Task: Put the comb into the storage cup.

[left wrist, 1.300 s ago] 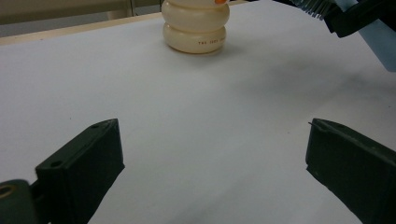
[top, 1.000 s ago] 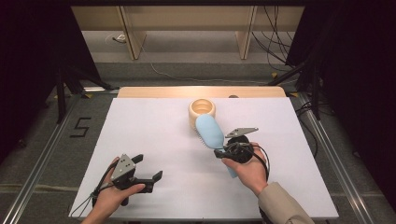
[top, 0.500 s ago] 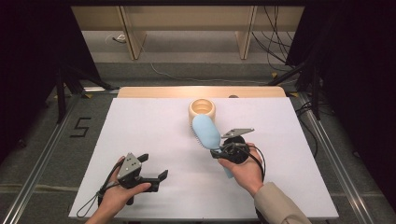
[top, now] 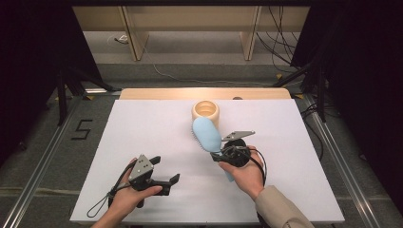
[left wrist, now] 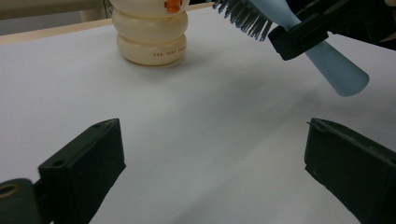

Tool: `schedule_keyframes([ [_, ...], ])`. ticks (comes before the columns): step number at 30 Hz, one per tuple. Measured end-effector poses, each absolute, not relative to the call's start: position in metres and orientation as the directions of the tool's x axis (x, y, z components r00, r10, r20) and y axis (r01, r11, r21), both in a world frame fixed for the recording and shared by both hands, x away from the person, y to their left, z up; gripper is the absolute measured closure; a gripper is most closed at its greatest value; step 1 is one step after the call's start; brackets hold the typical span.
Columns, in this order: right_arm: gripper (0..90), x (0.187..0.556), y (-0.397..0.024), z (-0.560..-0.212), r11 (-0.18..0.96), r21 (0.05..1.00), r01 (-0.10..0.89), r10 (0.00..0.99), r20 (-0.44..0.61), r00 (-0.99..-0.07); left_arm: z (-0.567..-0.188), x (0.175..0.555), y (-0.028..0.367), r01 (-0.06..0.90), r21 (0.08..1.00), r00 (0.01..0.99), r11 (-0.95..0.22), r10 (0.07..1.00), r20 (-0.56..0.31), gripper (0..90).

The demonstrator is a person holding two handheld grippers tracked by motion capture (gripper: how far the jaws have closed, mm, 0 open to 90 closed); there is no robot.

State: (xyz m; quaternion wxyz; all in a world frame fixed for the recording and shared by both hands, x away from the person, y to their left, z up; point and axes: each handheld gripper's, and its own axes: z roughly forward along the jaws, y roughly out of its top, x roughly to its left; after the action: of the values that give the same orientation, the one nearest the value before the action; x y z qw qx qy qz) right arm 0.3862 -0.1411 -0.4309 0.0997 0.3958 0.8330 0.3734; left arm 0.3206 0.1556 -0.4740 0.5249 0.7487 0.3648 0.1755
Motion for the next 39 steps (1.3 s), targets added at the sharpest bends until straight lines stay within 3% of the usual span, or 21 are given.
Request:
schedule_keyframes([
  [39,70.2,0.383,-0.128,-0.433,0.403,0.707,0.581,0.723,0.144,-0.676,-0.477,0.323,0.101,0.399,0.895,0.752,-0.199,0.630,-0.195,6.6],
])
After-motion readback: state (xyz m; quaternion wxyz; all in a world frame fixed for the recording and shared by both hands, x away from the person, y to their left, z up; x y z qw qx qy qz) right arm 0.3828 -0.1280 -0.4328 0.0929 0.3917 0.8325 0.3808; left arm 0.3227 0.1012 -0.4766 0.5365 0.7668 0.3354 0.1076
